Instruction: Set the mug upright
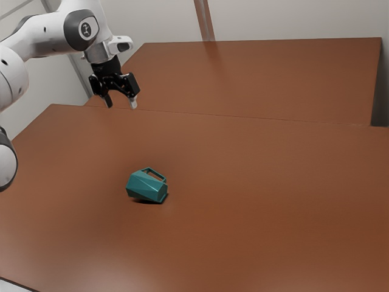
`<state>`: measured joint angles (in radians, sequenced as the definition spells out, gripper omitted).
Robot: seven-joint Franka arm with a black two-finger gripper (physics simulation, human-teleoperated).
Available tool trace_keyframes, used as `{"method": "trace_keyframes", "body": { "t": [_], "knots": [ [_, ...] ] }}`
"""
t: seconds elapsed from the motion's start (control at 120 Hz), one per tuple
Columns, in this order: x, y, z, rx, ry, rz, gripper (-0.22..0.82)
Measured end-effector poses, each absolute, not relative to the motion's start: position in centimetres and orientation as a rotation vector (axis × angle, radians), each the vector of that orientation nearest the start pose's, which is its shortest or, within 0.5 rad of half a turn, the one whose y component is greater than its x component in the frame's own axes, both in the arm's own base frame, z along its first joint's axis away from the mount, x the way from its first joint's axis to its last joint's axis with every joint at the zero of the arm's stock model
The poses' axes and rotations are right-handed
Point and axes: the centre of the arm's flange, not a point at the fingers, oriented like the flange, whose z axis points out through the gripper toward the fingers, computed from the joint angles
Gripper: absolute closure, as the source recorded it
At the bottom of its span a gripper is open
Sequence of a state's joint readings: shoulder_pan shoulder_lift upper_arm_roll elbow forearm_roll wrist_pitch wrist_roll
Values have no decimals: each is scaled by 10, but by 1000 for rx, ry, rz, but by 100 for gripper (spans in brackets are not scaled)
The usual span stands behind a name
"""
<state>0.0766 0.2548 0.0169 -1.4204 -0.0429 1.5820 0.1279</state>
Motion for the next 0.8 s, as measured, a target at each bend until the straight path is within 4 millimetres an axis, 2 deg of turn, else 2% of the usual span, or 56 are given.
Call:
{"method": "trace_keyframes", "body": {
  "t": [0.267, 0.375, 0.458, 0.575, 0.625, 0.675, 0.8],
  "knots": [
    [622, 53, 548, -3187, 54, 154, 0],
    [608, 48, 547, -3209, 59, 182, 0],
    [596, 66, 538, -3286, 4, 211, 0],
    [577, 123, 500, -3459, -184, 283, 0],
    [570, 138, 483, -3528, -237, 307, 0],
    [560, 145, 464, -3592, -267, 337, 0],
    [539, 145, 418, -3711, -295, 392, 0]
  ]
}}
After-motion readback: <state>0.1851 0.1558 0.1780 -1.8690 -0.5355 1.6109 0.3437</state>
